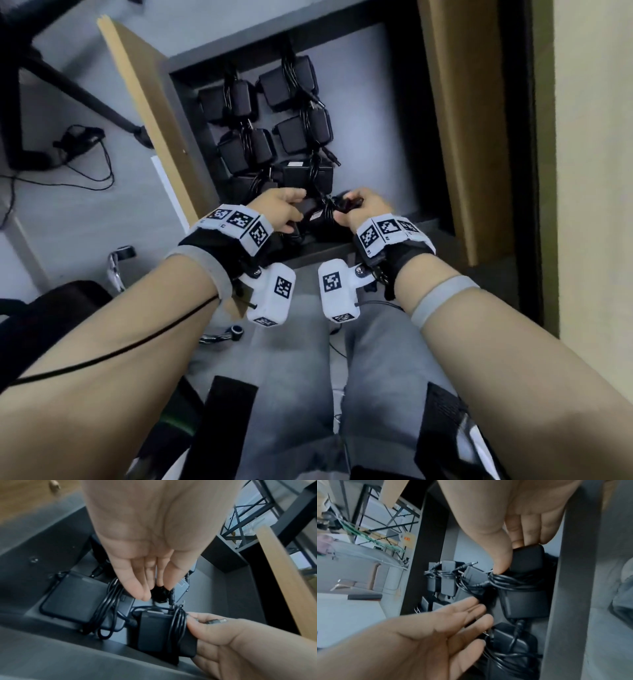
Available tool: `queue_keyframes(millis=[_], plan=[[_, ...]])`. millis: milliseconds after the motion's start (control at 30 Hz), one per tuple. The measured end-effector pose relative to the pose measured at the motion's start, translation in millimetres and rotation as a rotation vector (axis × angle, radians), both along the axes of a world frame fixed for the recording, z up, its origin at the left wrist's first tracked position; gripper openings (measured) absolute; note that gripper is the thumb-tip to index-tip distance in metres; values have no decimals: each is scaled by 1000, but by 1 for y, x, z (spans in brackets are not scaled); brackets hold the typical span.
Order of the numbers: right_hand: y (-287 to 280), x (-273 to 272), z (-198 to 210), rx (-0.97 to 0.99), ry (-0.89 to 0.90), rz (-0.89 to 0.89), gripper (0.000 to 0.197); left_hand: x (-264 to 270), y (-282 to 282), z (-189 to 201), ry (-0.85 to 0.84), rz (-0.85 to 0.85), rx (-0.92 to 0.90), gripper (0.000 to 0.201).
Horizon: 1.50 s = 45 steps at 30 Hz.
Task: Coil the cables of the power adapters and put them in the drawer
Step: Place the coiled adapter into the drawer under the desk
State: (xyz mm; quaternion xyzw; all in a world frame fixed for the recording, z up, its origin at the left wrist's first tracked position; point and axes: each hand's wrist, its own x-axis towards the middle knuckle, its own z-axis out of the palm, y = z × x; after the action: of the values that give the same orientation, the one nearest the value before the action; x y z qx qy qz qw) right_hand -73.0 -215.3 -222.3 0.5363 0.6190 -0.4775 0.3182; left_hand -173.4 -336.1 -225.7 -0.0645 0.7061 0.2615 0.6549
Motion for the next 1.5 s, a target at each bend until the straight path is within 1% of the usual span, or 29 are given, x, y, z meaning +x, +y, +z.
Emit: queue_keyframes(millis=[100,167,200,267,333,367,433,533,633,700,767,867,967,1067,1133,1233,1300,1333,1400,1467,1500], plan=[[-3,-3,-1,53,-17,10,34,-2,-4,-2,-8,13,39,55],[-2,-4,-4,46,-30,-15,34,-2,-3,-3,19,18,50,50],[0,-4,-3,36,-34,-17,33,-3,-1,-3,87,9,61,44],[4,-1,-2,37,-22,-19,32,-6,4,-2,341,-79,112,33],[9,2,1,63,3,-25,32,-10,11,-1,563,-261,187,38],[11,4,2,81,9,-26,32,-13,15,-1,619,-356,208,43],[16,8,3,119,16,-48,31,-18,21,0,619,-501,190,49],[21,11,3,168,21,-120,28,-23,21,-5,606,-599,165,50],[27,12,2,189,11,-194,26,-26,19,-10,636,-607,192,48],[29,12,1,191,5,-207,25,-26,16,-15,655,-594,203,43],[29,11,0,165,1,-171,25,-26,14,-19,701,-561,209,38],[20,7,-4,120,-16,-35,28,-24,13,-21,763,-543,219,35],[6,3,-9,100,-7,71,31,-23,14,-20,754,-548,211,35],[3,2,-13,70,4,87,31,-22,13,-18,701,-567,203,37],[5,1,-12,26,6,68,39,-20,14,-14,653,-570,185,37],[10,-3,-1,32,43,36,60,-20,17,1,591,-497,158,37],[13,-9,16,63,100,-16,63,-23,23,19,572,-392,144,33],[15,-13,27,62,132,-57,61,-25,27,32,546,-312,156,30],[19,-21,55,7,206,-131,51,-29,38,67,422,-139,218,22],[25,-30,90,-97,301,-176,36,-33,53,104,269,-42,275,16],[29,-33,108,-146,365,-205,27,-34,61,123,222,-19,317,15]])
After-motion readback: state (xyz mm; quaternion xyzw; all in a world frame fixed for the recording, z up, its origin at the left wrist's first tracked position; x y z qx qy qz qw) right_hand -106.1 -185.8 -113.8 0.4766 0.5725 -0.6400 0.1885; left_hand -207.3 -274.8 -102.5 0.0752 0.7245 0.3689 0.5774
